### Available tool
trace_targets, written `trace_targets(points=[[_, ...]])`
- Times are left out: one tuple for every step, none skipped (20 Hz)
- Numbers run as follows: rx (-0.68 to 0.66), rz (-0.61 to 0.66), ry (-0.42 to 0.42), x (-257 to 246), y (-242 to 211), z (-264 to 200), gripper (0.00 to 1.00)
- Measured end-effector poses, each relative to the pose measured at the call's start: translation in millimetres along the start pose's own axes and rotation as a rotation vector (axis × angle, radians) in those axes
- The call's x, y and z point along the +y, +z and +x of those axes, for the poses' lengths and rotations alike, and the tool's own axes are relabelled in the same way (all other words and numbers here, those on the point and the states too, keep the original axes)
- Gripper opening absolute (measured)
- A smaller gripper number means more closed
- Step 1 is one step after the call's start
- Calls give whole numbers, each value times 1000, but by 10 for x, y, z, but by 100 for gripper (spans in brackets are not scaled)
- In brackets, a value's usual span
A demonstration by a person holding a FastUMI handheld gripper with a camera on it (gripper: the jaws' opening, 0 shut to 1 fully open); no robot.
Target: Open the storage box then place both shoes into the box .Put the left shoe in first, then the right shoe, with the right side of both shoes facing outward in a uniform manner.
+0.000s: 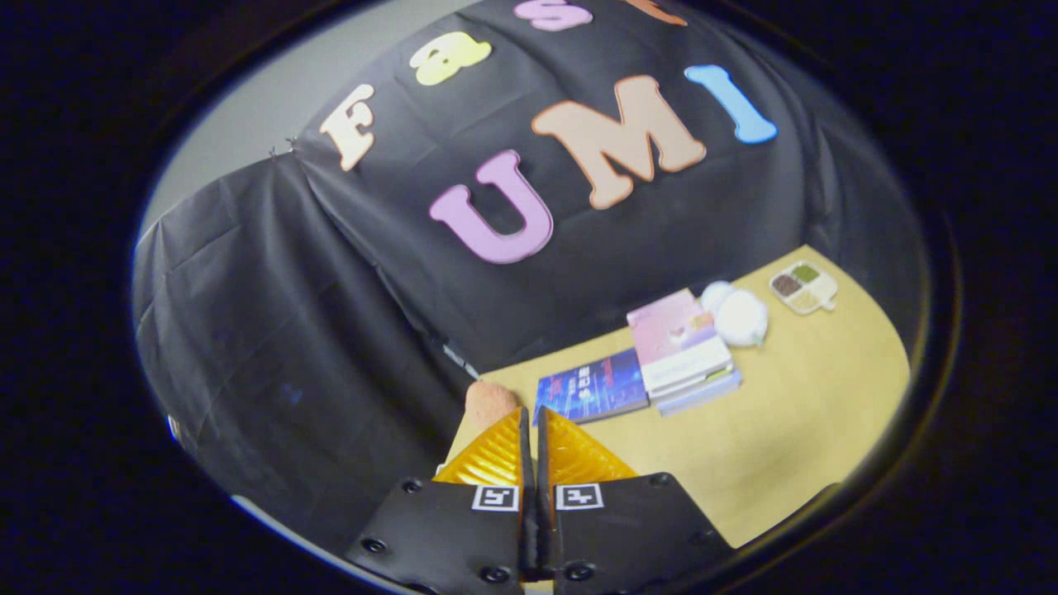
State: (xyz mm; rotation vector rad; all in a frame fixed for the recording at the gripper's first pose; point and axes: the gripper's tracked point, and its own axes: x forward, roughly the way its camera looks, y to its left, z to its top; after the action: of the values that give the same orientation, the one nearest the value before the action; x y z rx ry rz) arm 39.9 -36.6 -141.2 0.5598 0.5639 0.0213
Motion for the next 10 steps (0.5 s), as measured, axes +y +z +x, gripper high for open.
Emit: trace_targets(points=[[-45, -35, -15, 1, 179, -96, 2], [-90, -75, -27, 22, 345, -213, 2], [-136, -115, -45, 43, 517, -317, 2], [-179, -153, -60, 61, 662, -400, 2], [-217, -187, -73, 105, 812, -490, 2], [-250, -211, -79, 175, 930, -587, 2], [-283, -231, -79, 217, 1030, -693, 2], [-311, -251, -81, 310, 1137, -788, 2], [-336, -275, -83, 362, 1230, -880, 2], [-360, -296, -89, 388, 1331, -945, 2]])
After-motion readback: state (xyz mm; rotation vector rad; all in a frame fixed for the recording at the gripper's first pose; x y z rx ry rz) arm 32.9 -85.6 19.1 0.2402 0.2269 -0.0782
